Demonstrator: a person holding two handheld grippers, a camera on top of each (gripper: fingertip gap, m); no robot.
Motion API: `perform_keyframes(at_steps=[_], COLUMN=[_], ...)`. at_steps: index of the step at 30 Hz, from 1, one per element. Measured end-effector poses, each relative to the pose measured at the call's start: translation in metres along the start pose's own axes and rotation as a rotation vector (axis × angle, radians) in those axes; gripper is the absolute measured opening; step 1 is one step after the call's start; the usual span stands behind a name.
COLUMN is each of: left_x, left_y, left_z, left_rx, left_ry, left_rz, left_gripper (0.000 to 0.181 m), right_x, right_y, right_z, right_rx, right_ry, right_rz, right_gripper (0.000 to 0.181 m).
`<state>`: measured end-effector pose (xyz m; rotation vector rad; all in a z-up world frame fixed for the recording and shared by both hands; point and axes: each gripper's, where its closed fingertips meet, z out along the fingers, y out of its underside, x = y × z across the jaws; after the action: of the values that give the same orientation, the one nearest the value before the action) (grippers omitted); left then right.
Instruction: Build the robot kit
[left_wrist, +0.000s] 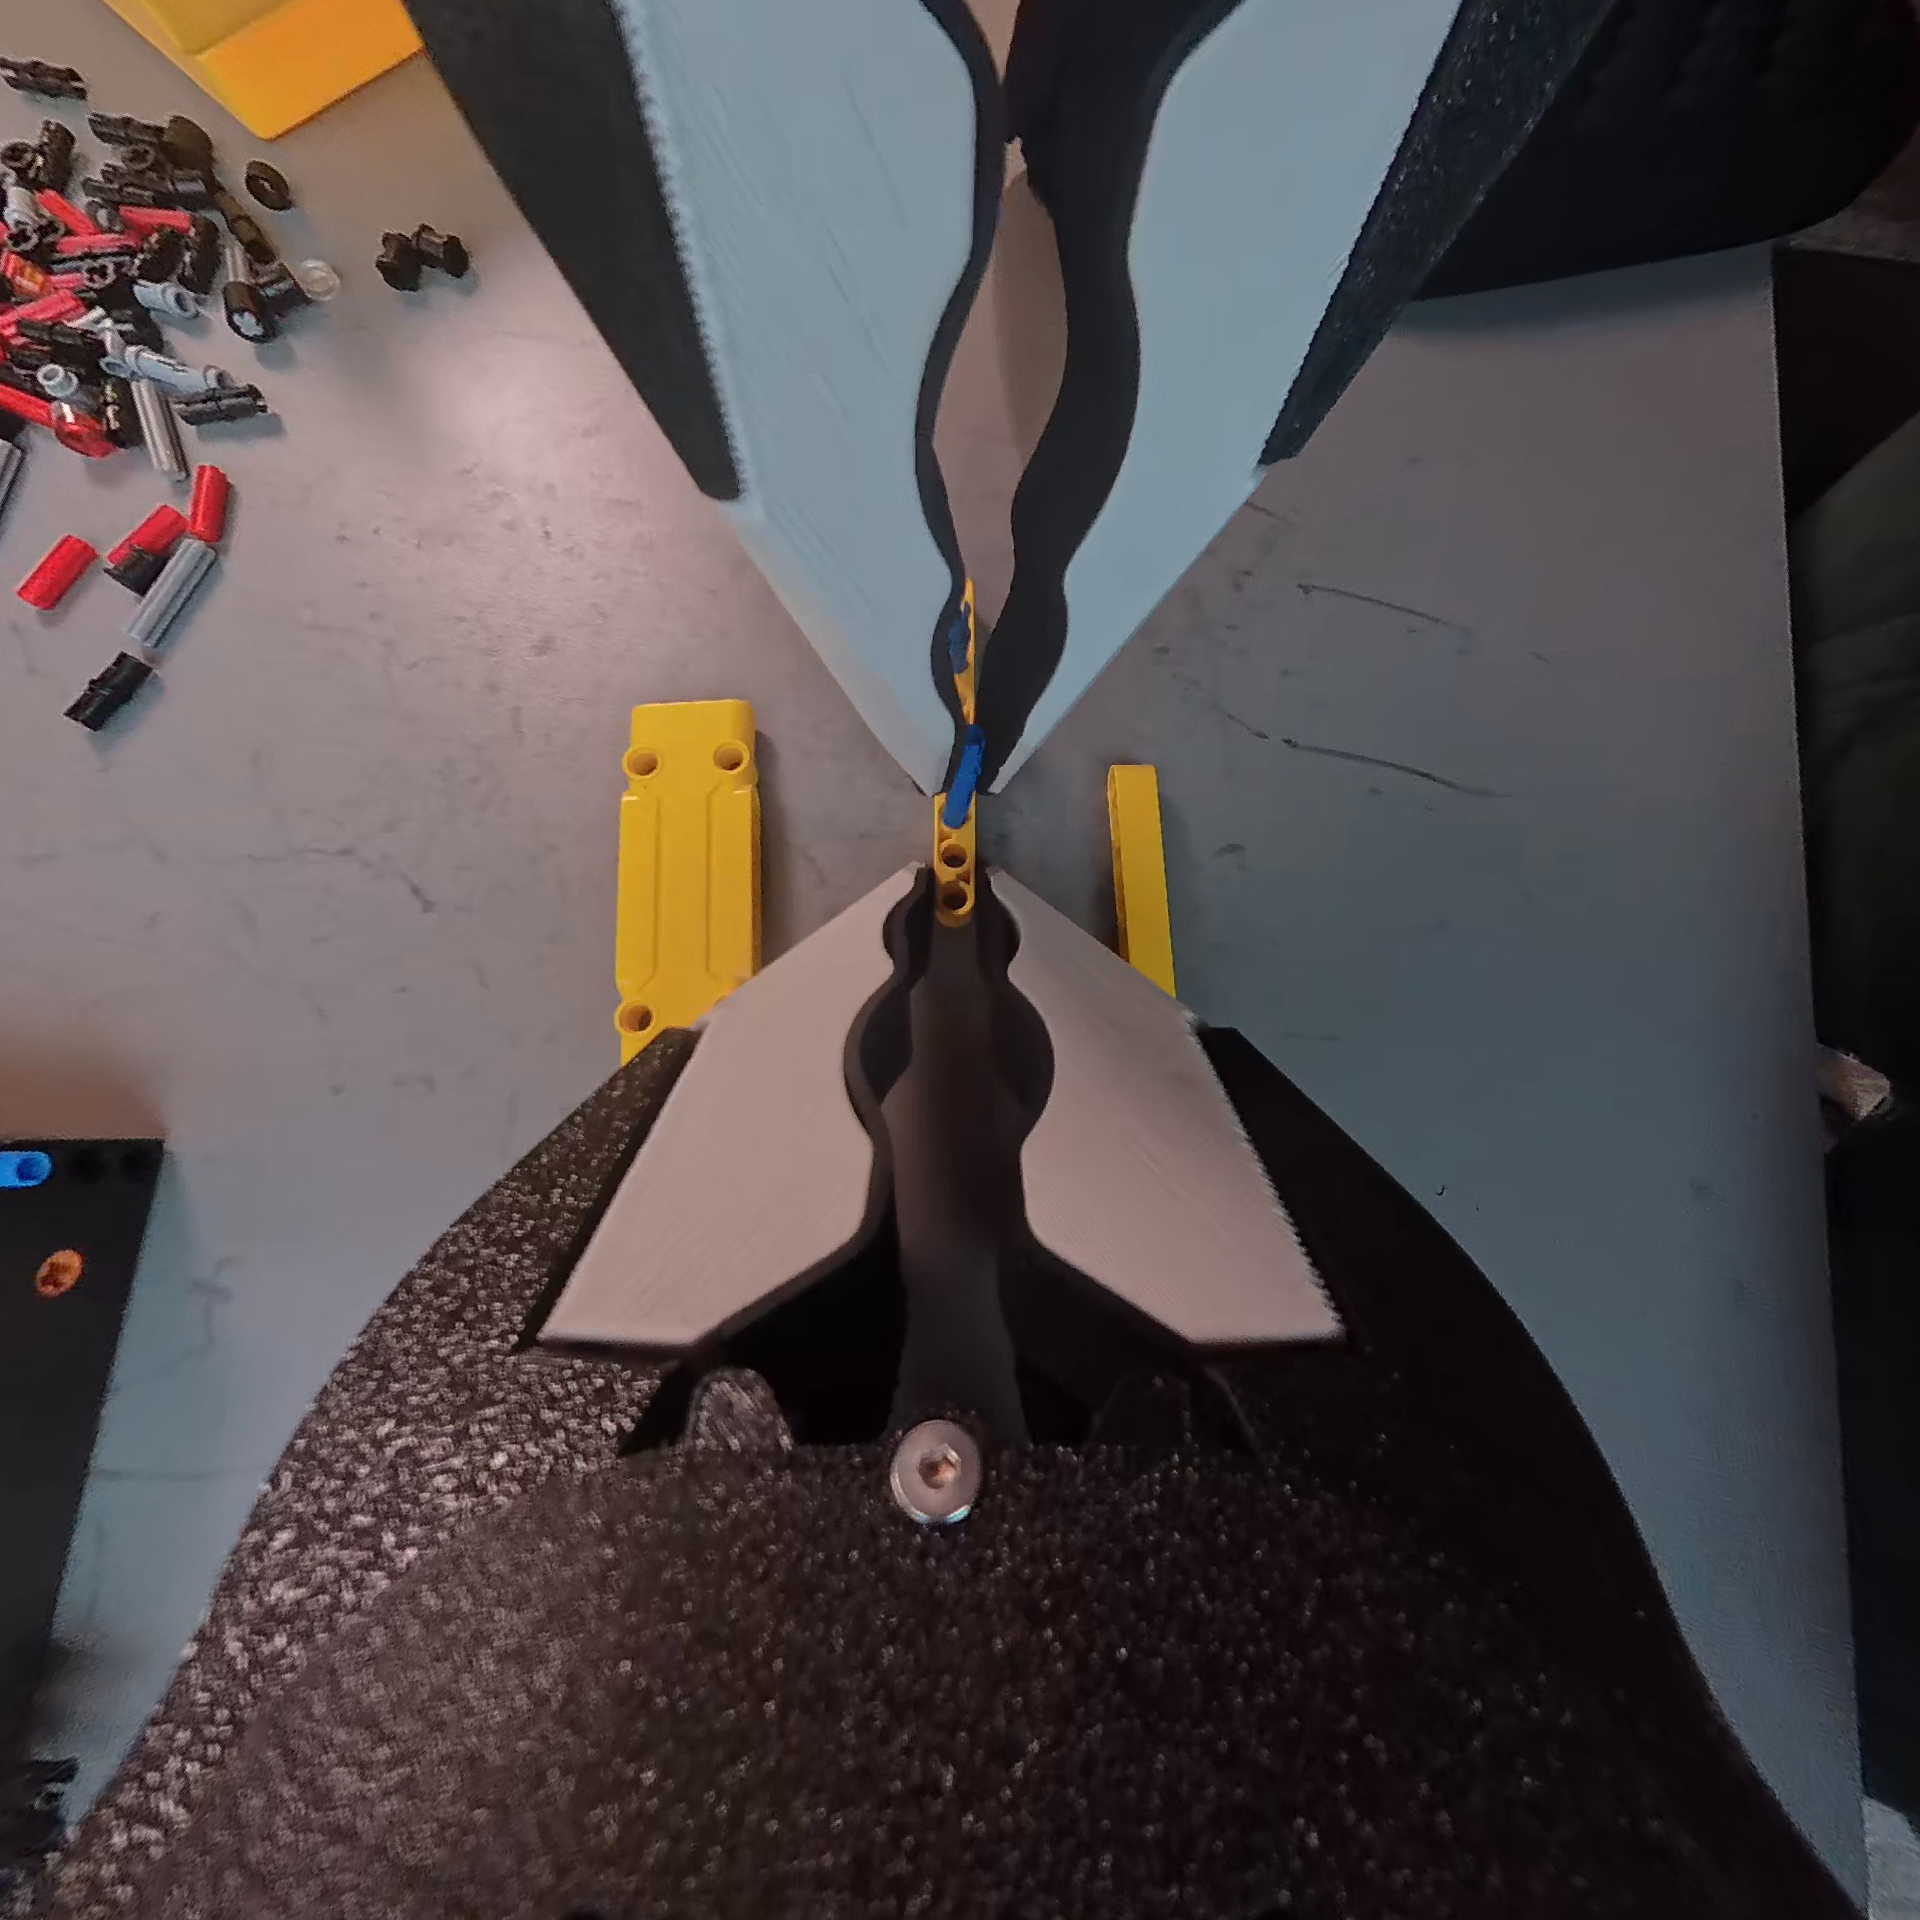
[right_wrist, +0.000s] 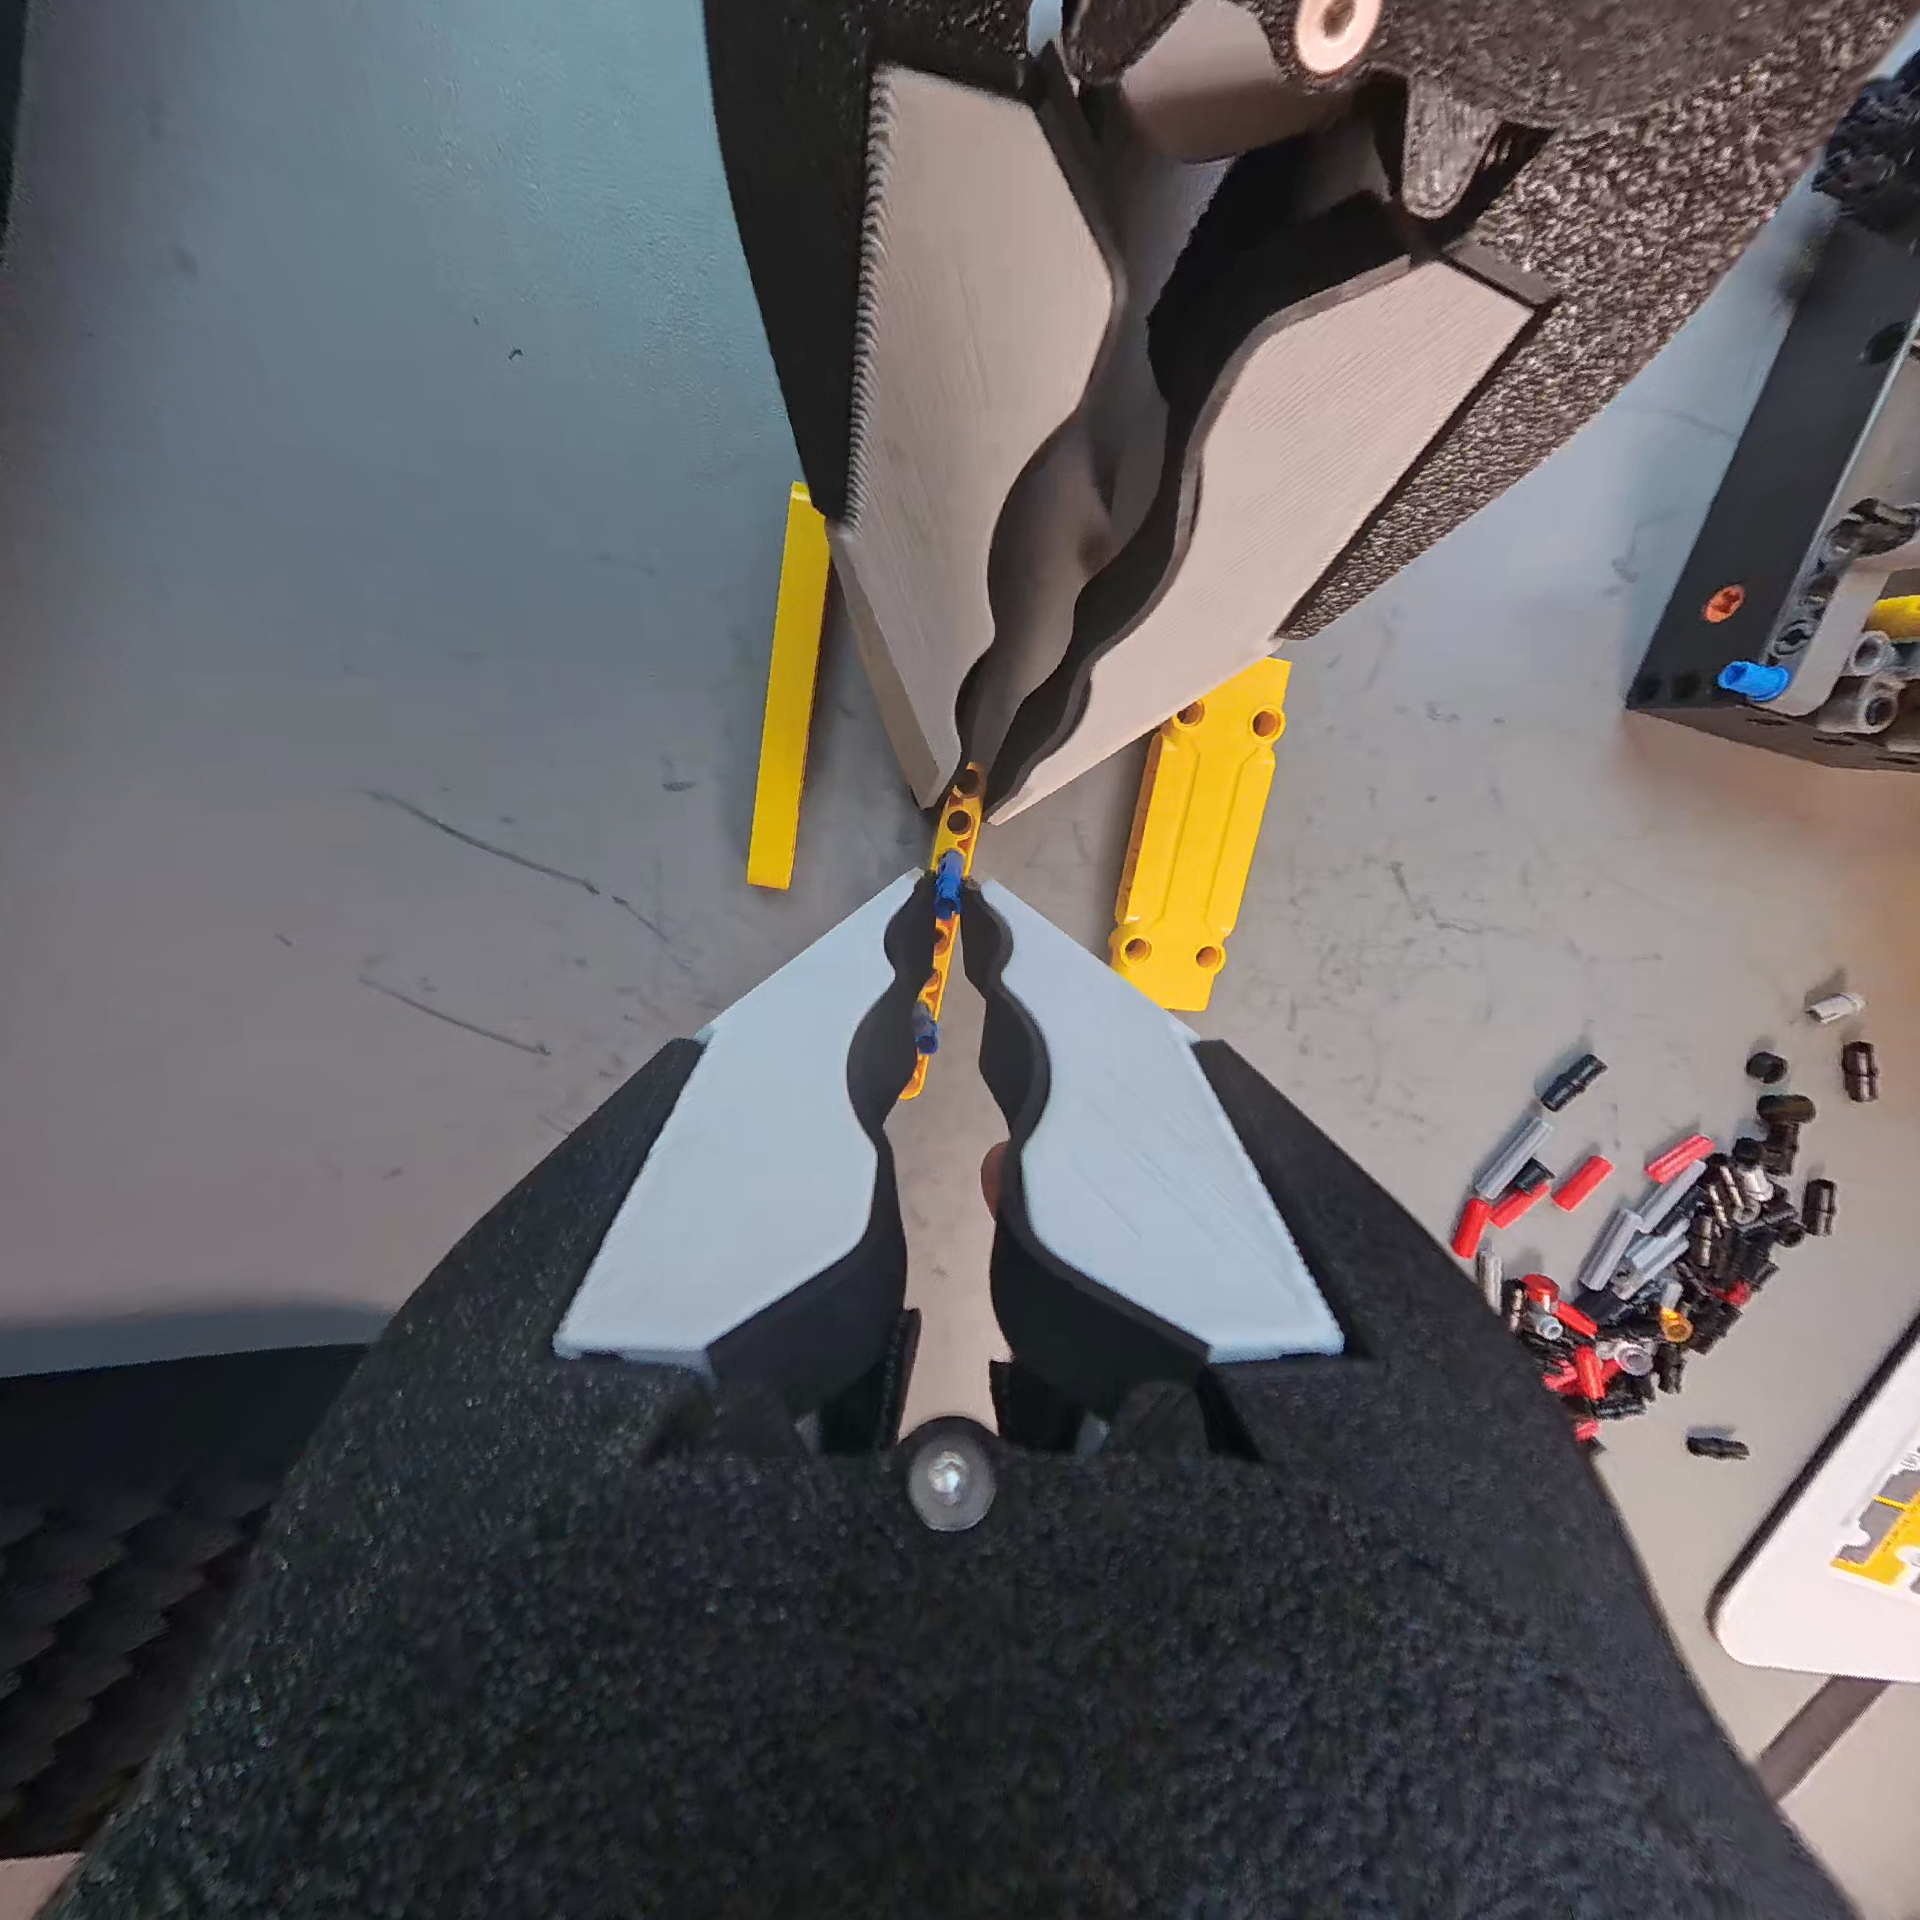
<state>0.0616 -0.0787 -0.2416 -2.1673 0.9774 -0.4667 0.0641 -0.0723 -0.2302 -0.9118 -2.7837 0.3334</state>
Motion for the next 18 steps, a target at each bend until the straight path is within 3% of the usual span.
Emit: perform_keyframes(at_steps=[18], left_x=[-0.0007], left_y=[0.0007], left_z=[-0.0016], left_rx=[0.007], left_ry=[0.05], left_rz=[-0.042], left_gripper=[0.005], right_x=[0.0008], right_y=[-0.0041], right_z=[0.0013], right_rx=[0.034], right_ry=[-0.099], right_rz=[0.066], right_gripper=[0.002])
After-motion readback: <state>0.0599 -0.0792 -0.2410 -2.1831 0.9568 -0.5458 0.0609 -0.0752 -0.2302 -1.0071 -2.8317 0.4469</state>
